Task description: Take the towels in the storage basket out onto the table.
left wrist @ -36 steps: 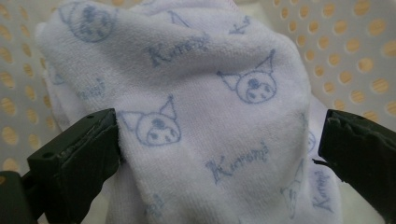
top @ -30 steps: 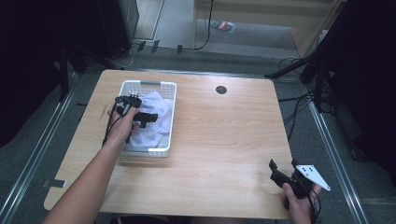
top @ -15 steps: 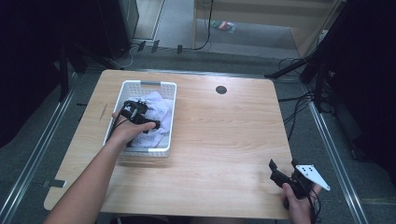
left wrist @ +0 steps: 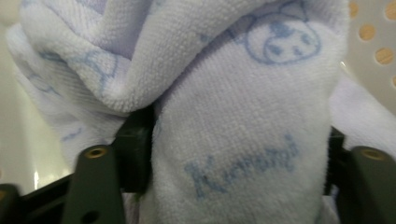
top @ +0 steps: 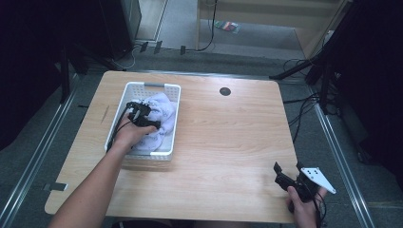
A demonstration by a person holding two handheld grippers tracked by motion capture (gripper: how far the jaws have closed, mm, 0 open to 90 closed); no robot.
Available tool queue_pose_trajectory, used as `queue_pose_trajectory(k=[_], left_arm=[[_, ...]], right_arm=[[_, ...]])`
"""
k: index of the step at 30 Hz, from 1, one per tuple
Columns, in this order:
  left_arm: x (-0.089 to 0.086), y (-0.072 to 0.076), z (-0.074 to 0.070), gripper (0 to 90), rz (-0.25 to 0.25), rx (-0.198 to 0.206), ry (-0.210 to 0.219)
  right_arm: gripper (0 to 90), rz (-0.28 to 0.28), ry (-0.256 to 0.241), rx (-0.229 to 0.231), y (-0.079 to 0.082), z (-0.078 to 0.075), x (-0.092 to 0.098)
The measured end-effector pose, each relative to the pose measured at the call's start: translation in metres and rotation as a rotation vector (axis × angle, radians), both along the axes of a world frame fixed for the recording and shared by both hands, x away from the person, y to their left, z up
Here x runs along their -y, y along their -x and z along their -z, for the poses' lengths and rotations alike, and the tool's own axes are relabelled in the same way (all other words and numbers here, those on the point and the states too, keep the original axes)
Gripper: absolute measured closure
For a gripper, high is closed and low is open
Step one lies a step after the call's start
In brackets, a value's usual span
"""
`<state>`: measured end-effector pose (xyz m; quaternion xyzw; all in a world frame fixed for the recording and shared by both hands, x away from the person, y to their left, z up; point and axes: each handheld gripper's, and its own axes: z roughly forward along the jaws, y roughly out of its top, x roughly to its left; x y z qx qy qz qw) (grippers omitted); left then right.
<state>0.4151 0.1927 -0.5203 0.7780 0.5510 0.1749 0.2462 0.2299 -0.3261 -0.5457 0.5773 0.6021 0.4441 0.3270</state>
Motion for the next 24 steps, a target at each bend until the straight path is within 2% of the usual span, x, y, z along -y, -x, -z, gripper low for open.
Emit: queue_pose_trajectory(k=[4,5,6,8,12,14,16,17,18,19,24], left_arm=[[0.001,-0.002,-0.004,49.1,-0.018,-0.016,-0.001],[0.000,-0.003,-0.006,50.1,-0.031,-0.033,0.008],[0.000,-0.003,-0.006,50.9,-0.031,-0.033,0.008],[-0.002,-0.006,-0.012,52.6,-0.066,-0.059,0.036],[-0.002,-0.005,-0.017,55.6,-0.065,-0.066,0.029],[-0.004,-0.004,-0.026,56.4,-0.083,-0.052,0.043],[-0.005,-0.004,-0.029,56.7,-0.079,-0.051,0.050],[-0.008,-0.004,-0.036,56.8,-0.078,-0.058,0.075],[-0.008,-0.004,-0.036,56.8,-0.078,-0.058,0.075],[-0.010,-0.002,-0.041,56.8,-0.081,-0.046,0.098],[-0.012,0.002,-0.054,56.8,-0.064,-0.028,0.094]], right_arm=[[13.4,0.002,-0.001,-0.001,0.000,0.000,0.000],[13.5,0.002,-0.001,-0.001,0.000,0.000,0.000],[13.5,0.002,-0.001,-0.001,0.000,0.000,0.000],[13.5,0.001,0.000,0.000,0.000,0.000,0.000],[13.4,0.001,-0.001,0.000,0.000,0.000,0.000],[13.4,0.000,-0.001,-0.001,0.000,0.000,0.000],[13.4,0.001,-0.002,-0.003,0.000,0.000,0.000],[13.4,0.000,0.000,0.000,0.000,0.000,0.000],[13.4,0.000,0.000,0.000,0.000,0.000,0.000],[13.4,0.001,-0.002,-0.003,0.000,0.000,0.000],[13.4,0.001,0.003,-0.004,0.000,0.000,0.000]])
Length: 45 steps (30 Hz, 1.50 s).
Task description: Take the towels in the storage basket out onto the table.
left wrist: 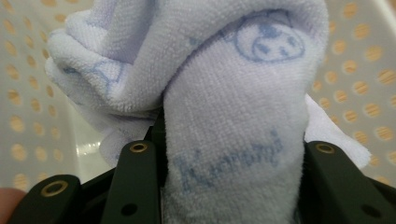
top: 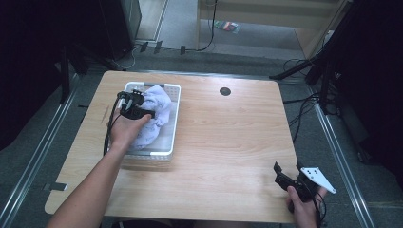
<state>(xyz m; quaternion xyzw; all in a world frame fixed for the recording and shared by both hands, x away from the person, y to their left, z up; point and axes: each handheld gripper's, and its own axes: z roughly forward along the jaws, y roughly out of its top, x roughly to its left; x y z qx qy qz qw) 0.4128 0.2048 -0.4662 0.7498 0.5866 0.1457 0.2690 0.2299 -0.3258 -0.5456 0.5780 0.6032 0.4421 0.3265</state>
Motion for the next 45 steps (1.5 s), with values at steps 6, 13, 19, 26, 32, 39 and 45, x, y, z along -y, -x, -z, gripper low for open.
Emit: queue_pose_trajectory(k=[6,13,19,26,32,39,45], left_arm=[[-0.001,0.006,-0.020,56.7,0.002,0.040,0.024],[-0.002,0.012,-0.039,56.6,0.004,0.085,0.024],[0.003,0.016,-0.055,56.6,0.022,0.101,0.040],[0.017,0.021,-0.072,56.4,0.065,0.122,0.045],[0.028,0.024,-0.082,56.2,0.087,0.125,0.080],[0.043,0.027,-0.093,56.1,0.120,0.151,0.086],[0.059,0.029,-0.095,56.0,0.149,0.149,0.088]], right_arm=[[13.4,0.002,0.000,0.000,0.000,0.000,0.000],[13.4,-0.001,0.002,-0.001,0.000,0.000,0.000],[13.4,-0.001,0.004,0.000,0.000,0.000,0.000],[13.5,-0.002,0.006,0.001,0.000,0.000,0.000],[13.5,-0.003,0.007,0.003,0.000,0.000,0.000],[13.5,-0.003,0.006,0.002,0.000,0.000,-0.001],[13.5,-0.007,0.012,0.004,0.000,0.000,-0.001]])
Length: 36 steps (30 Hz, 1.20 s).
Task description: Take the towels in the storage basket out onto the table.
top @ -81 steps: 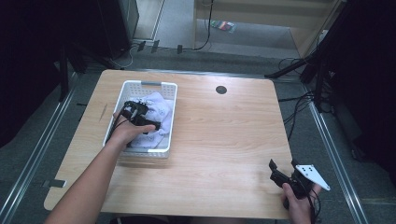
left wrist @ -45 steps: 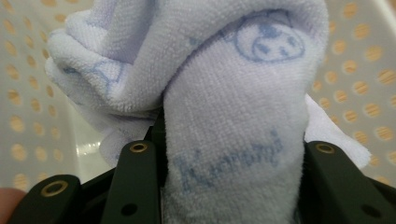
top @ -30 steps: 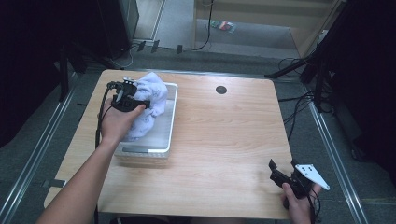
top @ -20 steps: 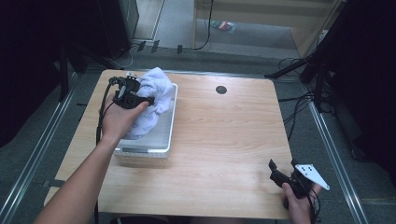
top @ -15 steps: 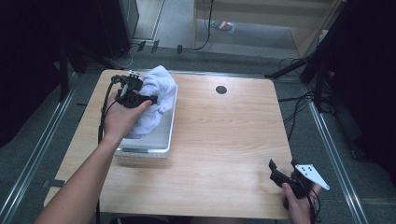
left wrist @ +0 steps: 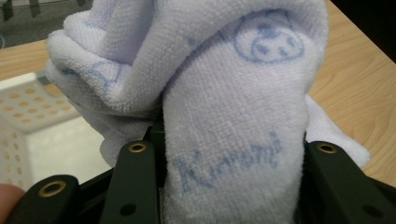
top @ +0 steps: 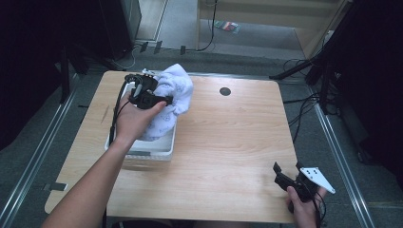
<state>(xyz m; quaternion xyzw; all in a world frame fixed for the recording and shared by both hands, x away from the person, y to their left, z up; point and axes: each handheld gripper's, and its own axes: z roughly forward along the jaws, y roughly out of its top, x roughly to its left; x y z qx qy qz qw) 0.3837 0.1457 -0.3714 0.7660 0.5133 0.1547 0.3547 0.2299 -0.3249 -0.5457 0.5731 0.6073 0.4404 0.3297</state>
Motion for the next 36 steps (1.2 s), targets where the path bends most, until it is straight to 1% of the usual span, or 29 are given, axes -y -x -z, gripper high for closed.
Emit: queue_pose_trajectory(k=[1,2,3,4,9,10,12,14,15,16,17,18,21,22,23,25,27,28,32,33,36], left_arm=[[0.000,0.000,0.000,56.0,0.000,0.000,0.000],[0.006,0.001,-0.001,56.0,0.005,0.000,-0.003],[0.006,0.001,-0.001,56.0,0.005,0.000,-0.003],[0.013,0.001,-0.002,56.0,0.015,0.000,-0.001],[0.029,0.001,-0.004,56.0,0.041,0.003,0.000],[0.029,0.001,-0.004,56.0,0.041,0.003,0.000],[0.036,0.001,-0.004,56.0,0.051,0.002,-0.001],[0.046,0.000,-0.002,56.0,0.064,-0.003,0.001],[0.046,0.000,-0.002,55.9,0.064,-0.003,0.001],[0.053,0.000,-0.001,55.9,0.074,-0.003,0.002],[0.053,0.000,-0.001,55.9,0.074,-0.003,0.002],[0.061,0.001,0.001,55.8,0.081,-0.003,0.010],[0.074,0.003,0.005,55.7,0.104,-0.009,0.003],[0.074,0.003,0.005,55.6,0.104,-0.009,0.003],[0.082,0.003,0.008,55.6,0.119,-0.013,0.004],[0.089,0.003,0.011,55.5,0.128,-0.019,0.004],[0.096,0.003,0.014,55.5,0.139,-0.025,0.006],[0.096,0.003,0.014,55.4,0.139,-0.025,0.006],[0.109,0.004,0.021,55.3,0.155,-0.031,0.001],[0.109,0.004,0.021,55.2,0.155,-0.031,0.001],[0.118,0.006,0.028,55.2,0.170,-0.037,0.006]], right_arm=[[13.5,0.000,-0.001,0.001,0.000,0.000,0.000],[13.5,0.000,-0.001,0.001,0.000,0.000,0.000],[13.5,0.000,-0.001,0.001,0.000,0.000,0.000],[13.5,0.000,-0.002,0.001,0.000,0.000,0.000],[13.5,-0.002,0.000,0.003,0.000,0.000,0.000],[13.5,-0.002,-0.001,0.003,0.000,0.000,0.000],[13.5,-0.003,0.000,0.003,0.000,0.000,0.000],[13.5,-0.004,-0.001,0.004,0.000,0.000,0.000],[13.5,-0.004,-0.001,0.004,0.000,0.000,0.000],[13.5,-0.007,0.001,0.005,0.000,0.000,0.000],[13.5,-0.007,0.001,0.005,0.000,0.000,0.000],[13.5,-0.007,0.000,0.005,0.000,0.000,-0.001],[13.5,-0.005,-0.003,0.003,0.000,0.000,0.000],[13.5,-0.005,-0.003,0.003,0.000,0.000,0.000],[13.5,-0.007,0.000,0.003,0.000,0.000,-0.001],[13.5,-0.007,-0.001,0.003,0.000,0.000,-0.001],[13.5,-0.007,-0.001,0.004,0.000,0.000,0.000],[13.5,-0.006,-0.002,0.004,0.000,0.000,0.000],[13.5,-0.010,0.001,0.006,0.000,0.000,-0.001],[13.5,-0.010,0.001,0.006,0.000,0.000,-0.001],[13.5,-0.011,0.003,0.008,0.000,0.000,-0.001]])
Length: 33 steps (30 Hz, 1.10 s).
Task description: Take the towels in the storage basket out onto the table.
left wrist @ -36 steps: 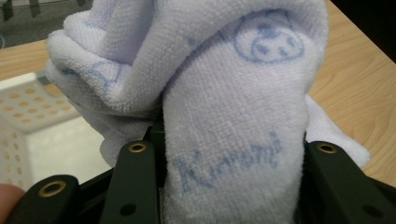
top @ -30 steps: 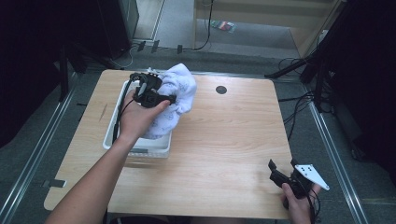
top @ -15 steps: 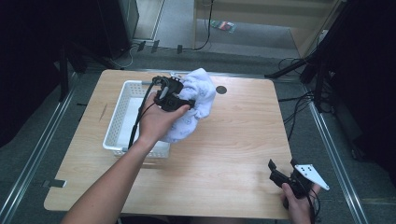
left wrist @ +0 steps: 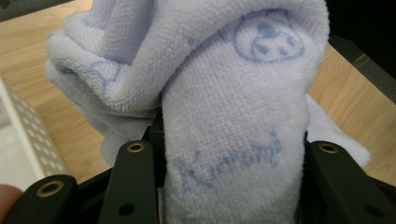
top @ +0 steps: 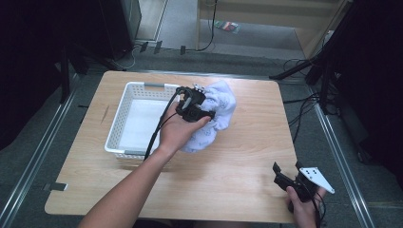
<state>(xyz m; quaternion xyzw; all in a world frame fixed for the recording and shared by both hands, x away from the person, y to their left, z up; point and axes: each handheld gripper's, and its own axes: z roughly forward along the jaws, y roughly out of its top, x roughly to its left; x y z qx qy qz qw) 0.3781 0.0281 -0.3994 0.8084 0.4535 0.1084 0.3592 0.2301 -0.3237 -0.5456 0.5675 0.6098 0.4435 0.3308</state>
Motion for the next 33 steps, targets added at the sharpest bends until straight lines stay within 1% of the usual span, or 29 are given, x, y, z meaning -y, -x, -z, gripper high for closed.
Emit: queue_pose_trajectory(k=[1,2,3,4,6,7,8,9,10,11,12,13,14,15,16,18,20,21,22,23,24,25,26,27,28,29,31,32,33], left_arm=[[0.000,0.000,0.000,55.2,0.000,0.000,0.000],[0.005,0.000,0.004,55.1,0.008,-0.005,-0.001],[0.005,0.000,0.004,55.1,0.008,-0.005,-0.001],[0.009,0.001,0.008,55.1,0.013,-0.006,0.000],[0.011,0.001,0.010,54.9,0.019,-0.013,0.000],[0.015,0.001,0.015,54.7,0.027,-0.019,-0.004],[0.015,0.001,0.015,54.5,0.027,-0.019,-0.004],[0.018,0.001,0.017,54.5,0.032,-0.022,-0.005],[0.022,0.001,0.023,54.3,0.041,-0.029,-0.007],[0.022,0.001,0.023,54.2,0.041,-0.029,-0.007],[0.027,0.001,0.028,54.1,0.046,-0.039,-0.007],[0.027,0.001,0.028,54.1,0.046,-0.039,-0.007],[0.031,0.001,0.034,54.0,0.050,-0.049,-0.005],[0.031,0.001,0.034,53.8,0.050,-0.049,-0.005],[0.035,0.001,0.040,53.7,0.055,-0.053,-0.011],[0.037,0.000,0.045,53.4,0.056,-0.056,-0.020],[0.038,-0.001,0.051,53.0,0.061,-0.066,-0.015],[0.039,-0.002,0.054,52.6,0.049,-0.073,-0.008],[0.039,-0.002,0.054,52.2,0.049,-0.073,-0.008],[0.040,-0.003,0.061,51.9,0.044,-0.078,-0.016],[0.040,-0.003,0.061,51.3,0.044,-0.078,-0.016],[0.042,-0.003,0.068,50.7,0.033,-0.080,-0.032],[0.043,-0.003,0.072,50.3,0.027,-0.080,-0.042],[0.043,-0.003,0.072,50.0,0.027,-0.080,-0.042],[0.043,-0.003,0.078,49.6,0.033,-0.086,-0.044],[0.043,-0.003,0.078,49.1,0.033,-0.086,-0.044],[0.041,-0.004,0.084,49.0,0.036,-0.102,-0.014],[0.040,-0.004,0.090,47.9,0.034,-0.105,0.001],[0.039,-0.004,0.093,47.4,0.036,-0.104,0.001]], right_arm=[[13.5,0.000,0.001,0.000,0.000,0.000,0.000],[13.5,0.000,0.000,0.000,0.000,0.000,0.000],[13.5,0.000,0.000,0.000,0.000,0.000,0.000],[13.5,0.000,0.000,0.000,0.000,0.000,0.000],[13.5,0.000,0.000,0.000,0.000,0.000,0.000],[13.5,0.000,0.002,0.001,0.000,0.000,0.000],[13.5,0.000,0.002,0.001,0.000,0.000,0.000],[13.5,-0.001,0.003,-0.001,0.000,0.000,0.000],[13.5,-0.001,0.002,-0.001,0.000,0.000,0.000],[13.5,-0.001,0.003,-0.001,0.000,0.000,0.000],[13.5,-0.001,0.004,0.001,0.000,0.000,0.000],[13.5,-0.001,0.004,0.001,0.000,0.000,0.000],[13.5,-0.001,0.003,0.001,0.000,0.000,0.000],[13.5,-0.001,0.003,0.001,0.000,0.000,0.000],[13.5,-0.001,0.002,0.001,0.000,0.000,0.000],[13.5,-0.001,0.001,0.001,0.000,0.000,0.000],[13.5,-0.001,-0.001,0.001,0.000,0.000,0.000],[13.5,-0.001,-0.001,0.001,0.000,0.000,0.000],[13.5,-0.002,-0.001,0.001,0.000,0.000,0.000],[13.5,-0.002,-0.001,0.001,0.000,0.000,0.000],[13.5,-0.002,-0.001,0.001,0.000,0.000,0.000],[13.5,-0.002,0.000,0.001,0.000,0.000,0.000],[13.5,-0.002,0.001,0.003,0.000,0.000,0.000],[13.5,-0.002,0.001,0.003,0.000,0.000,0.000],[13.5,-0.002,0.001,0.004,0.000,0.000,0.000],[13.5,-0.002,0.001,0.004,0.000,0.000,0.000],[13.5,-0.003,0.001,0.003,0.000,0.000,0.000],[13.5,-0.002,0.001,0.004,0.000,0.000,0.000],[13.5,-0.002,0.001,0.004,0.000,0.000,0.000]])
